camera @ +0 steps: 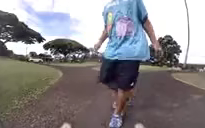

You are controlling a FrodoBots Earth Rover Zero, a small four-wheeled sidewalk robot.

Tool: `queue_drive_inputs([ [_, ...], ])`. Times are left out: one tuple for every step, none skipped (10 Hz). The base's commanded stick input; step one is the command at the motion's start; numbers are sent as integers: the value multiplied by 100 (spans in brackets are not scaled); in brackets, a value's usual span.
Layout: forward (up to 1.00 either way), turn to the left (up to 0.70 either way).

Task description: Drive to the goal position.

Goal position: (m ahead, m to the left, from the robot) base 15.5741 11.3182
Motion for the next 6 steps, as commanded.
queue_drive_inputs([
  [-70,0],
  [-70,0],
  [-70,0],
  [-70,0],
  [-70,0],
  [-70,0],
])
